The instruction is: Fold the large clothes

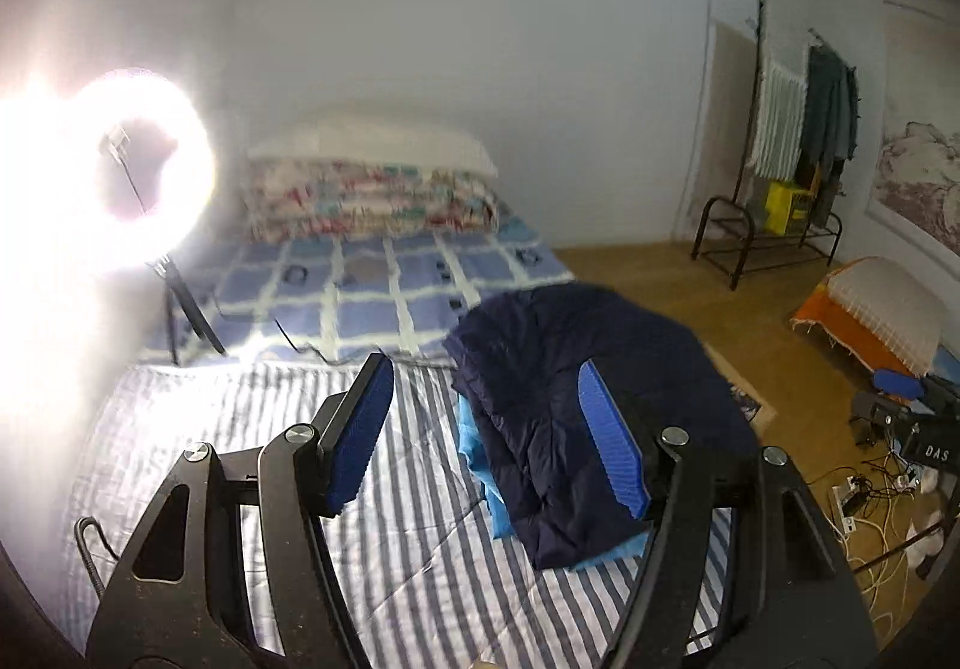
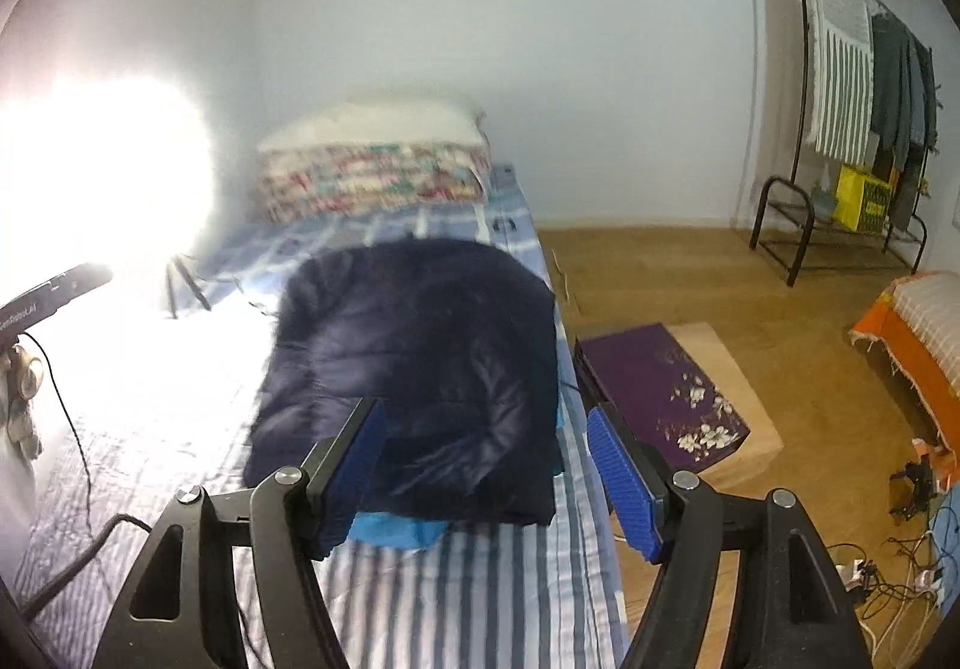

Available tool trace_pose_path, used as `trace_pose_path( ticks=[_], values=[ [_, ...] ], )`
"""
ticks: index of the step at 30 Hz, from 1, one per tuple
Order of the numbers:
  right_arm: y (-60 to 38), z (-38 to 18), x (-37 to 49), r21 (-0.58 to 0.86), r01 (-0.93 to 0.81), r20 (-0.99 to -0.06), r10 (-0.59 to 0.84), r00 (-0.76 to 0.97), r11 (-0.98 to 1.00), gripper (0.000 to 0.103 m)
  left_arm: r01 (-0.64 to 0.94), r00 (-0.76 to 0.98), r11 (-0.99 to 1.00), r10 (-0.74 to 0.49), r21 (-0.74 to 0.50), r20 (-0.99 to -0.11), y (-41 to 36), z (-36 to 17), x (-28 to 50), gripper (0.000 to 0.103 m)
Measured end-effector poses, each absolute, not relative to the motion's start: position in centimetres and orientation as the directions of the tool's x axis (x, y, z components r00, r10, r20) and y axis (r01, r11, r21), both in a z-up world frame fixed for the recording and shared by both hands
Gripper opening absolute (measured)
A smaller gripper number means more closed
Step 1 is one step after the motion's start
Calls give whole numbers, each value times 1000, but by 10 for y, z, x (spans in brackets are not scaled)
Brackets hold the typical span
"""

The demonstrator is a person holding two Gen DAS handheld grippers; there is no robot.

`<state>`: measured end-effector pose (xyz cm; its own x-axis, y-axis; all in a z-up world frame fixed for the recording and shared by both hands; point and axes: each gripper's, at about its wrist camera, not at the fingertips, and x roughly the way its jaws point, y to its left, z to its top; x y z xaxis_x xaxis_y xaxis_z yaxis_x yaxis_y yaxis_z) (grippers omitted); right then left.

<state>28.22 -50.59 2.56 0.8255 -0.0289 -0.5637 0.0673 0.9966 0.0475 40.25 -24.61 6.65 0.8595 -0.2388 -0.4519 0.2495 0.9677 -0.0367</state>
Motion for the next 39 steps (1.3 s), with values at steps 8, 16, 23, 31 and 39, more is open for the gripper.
trace_pose_path(
  ticks=[8, 16, 23, 31, 39],
  values=[
    [-470, 116, 177, 30, 39, -443, -21, 896, 999, 76, 305, 898, 952, -281, 15, -339, -223, 151, 285, 68],
    [-426, 175, 88, 4, 9, -352, -7, 936, 1000, 78, 378, 897, 924, -351, 54, -268, -201, 202, 165, 68],
    [-398, 187, 30, 27, -3, -324, 12, 946, 1000, 82, 415, 882, 908, -388, 52, -267, -177, 197, 91, 83],
    [-364, 138, -2, -1, 45, -354, -43, 934, 999, 92, 445, 847, 895, -412, 25, -337, -157, 132, 58, 88],
    [-351, 78, -6, -4, 169, -375, -158, 913, 986, 103, 424, 846, 906, -405, -25, -347, -148, 82, 48, 98]
  ],
)
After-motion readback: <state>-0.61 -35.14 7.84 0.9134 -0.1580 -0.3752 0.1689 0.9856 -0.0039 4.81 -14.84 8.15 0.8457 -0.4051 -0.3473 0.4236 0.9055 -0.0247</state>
